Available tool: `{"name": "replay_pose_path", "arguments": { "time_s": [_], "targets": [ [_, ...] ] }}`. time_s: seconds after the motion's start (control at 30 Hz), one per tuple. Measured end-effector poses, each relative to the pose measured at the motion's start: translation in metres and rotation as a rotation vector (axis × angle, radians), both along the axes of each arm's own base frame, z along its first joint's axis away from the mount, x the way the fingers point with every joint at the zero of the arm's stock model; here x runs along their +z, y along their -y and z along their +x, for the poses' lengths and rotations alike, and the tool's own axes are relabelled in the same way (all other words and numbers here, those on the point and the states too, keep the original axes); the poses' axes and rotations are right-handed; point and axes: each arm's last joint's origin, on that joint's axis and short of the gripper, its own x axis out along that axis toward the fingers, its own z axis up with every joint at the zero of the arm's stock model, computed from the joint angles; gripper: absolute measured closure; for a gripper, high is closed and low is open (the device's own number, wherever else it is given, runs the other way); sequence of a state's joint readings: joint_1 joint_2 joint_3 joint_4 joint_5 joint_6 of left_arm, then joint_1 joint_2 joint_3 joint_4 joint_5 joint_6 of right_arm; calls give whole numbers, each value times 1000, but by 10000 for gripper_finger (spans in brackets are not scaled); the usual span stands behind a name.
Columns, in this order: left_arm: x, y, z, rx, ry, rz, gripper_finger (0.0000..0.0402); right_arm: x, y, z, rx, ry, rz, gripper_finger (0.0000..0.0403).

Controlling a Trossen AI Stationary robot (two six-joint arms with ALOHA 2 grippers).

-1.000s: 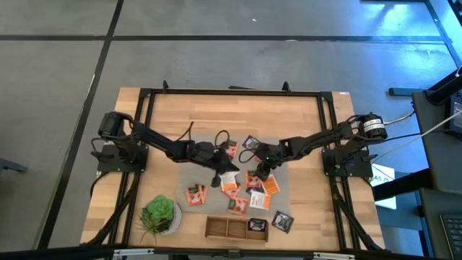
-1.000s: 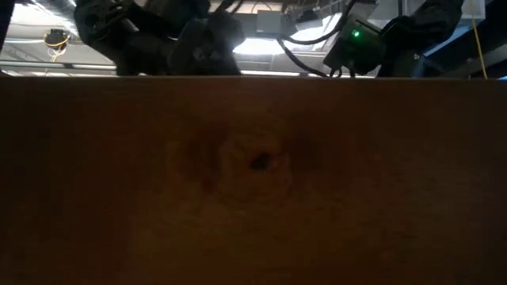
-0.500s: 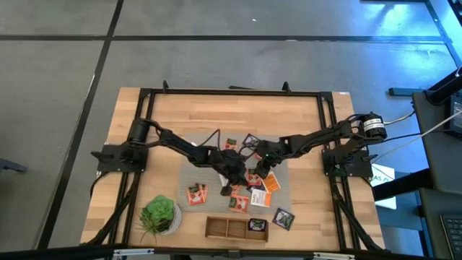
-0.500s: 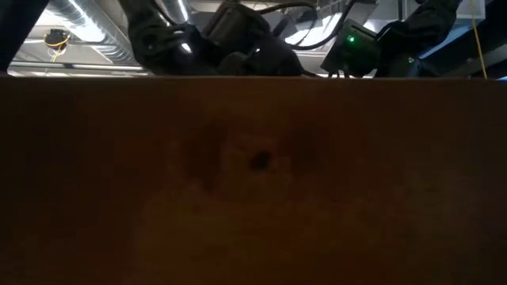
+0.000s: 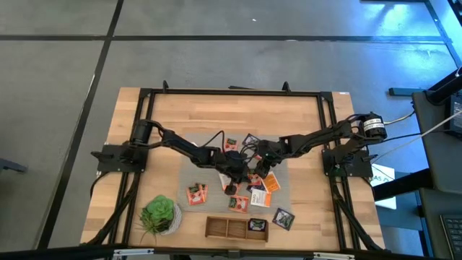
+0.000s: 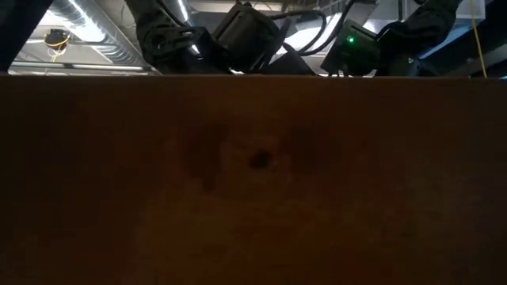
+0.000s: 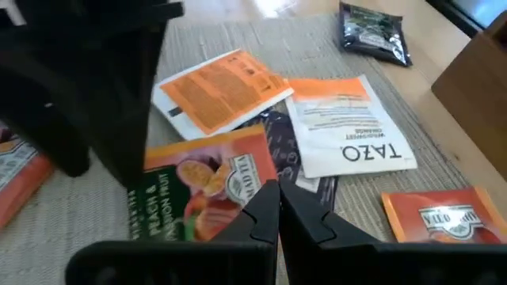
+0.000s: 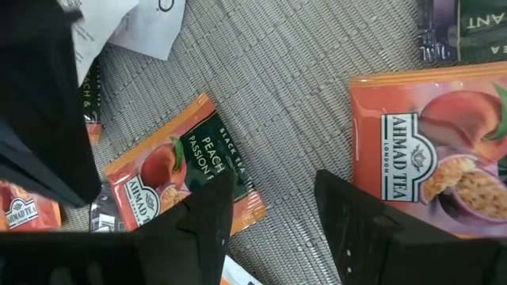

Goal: Pick & Place Tea
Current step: Put the orange tea bag into the middle section of the wooden organizer

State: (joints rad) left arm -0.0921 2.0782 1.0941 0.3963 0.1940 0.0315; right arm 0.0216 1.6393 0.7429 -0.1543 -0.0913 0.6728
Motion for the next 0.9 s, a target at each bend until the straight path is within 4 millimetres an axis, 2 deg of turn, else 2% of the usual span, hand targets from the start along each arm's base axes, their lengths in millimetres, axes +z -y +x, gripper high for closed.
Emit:
{"name": "replay_pose_path", "arguments": {
  "time_s": [0.43, 0.73, 0.9],
  "targets": [
    [-18, -4, 1, 87, -45, 14, 400, 1, 0, 1, -17, 6, 28, 223],
    [-19, -6, 1, 115, -53, 16, 399, 1, -1, 1, -3, 6, 52, 223],
    [-19, -6, 1, 112, -56, 21, 400, 1, -1, 1, 10, 8, 44, 244]
  ]
}}
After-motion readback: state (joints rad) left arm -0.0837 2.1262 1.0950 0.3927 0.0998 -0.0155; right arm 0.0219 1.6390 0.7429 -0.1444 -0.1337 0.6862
